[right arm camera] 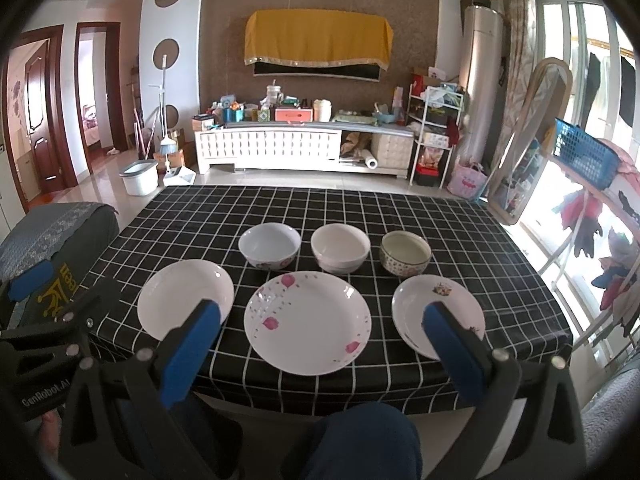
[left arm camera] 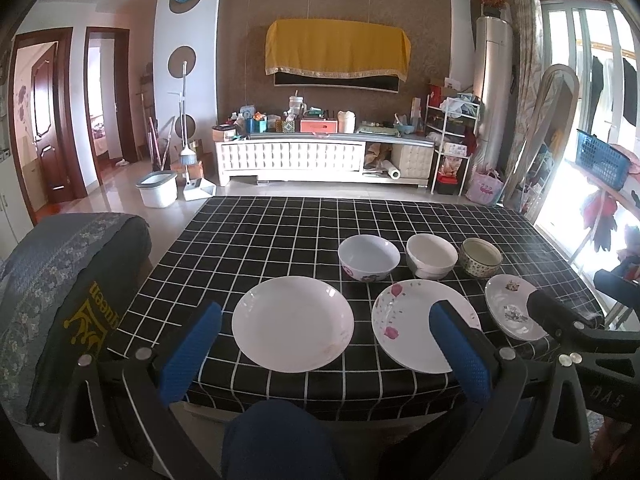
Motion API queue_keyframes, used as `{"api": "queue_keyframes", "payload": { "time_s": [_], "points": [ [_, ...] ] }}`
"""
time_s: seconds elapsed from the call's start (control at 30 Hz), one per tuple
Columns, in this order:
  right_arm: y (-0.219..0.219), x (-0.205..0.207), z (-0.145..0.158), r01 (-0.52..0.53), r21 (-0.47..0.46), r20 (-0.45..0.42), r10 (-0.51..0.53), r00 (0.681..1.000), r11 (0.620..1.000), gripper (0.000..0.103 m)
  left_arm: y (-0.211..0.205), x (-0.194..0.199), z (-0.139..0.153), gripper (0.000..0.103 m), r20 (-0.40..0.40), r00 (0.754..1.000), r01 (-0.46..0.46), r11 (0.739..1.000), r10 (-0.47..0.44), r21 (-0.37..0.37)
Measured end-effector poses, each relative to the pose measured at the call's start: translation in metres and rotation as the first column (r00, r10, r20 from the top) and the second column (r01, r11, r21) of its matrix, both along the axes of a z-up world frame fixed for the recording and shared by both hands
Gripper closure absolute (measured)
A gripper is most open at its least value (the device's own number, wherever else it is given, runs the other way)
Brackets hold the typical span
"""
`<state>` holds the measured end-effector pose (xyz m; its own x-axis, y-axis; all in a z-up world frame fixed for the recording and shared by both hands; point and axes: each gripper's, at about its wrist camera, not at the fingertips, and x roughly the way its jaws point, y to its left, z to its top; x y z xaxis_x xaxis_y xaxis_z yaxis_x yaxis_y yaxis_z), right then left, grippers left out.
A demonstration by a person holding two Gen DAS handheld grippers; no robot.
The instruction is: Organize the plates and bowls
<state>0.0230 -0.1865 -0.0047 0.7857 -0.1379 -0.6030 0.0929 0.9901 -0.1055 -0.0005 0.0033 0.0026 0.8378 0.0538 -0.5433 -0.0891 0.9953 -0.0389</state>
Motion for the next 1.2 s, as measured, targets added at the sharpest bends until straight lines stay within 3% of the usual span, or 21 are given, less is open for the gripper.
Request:
{"api": "queue_keyframes", "payload": {
  "time_s": [1.2],
  "points": [
    [-0.0017,-0.0001,0.0023,0.005,0.007,-0.022,-0.005,1.0,1.0,0.0,-0.005,-0.0054,0.0043,0.0,0.005,1.0,0.01,1.0,-0.01,0.008]
  ]
}}
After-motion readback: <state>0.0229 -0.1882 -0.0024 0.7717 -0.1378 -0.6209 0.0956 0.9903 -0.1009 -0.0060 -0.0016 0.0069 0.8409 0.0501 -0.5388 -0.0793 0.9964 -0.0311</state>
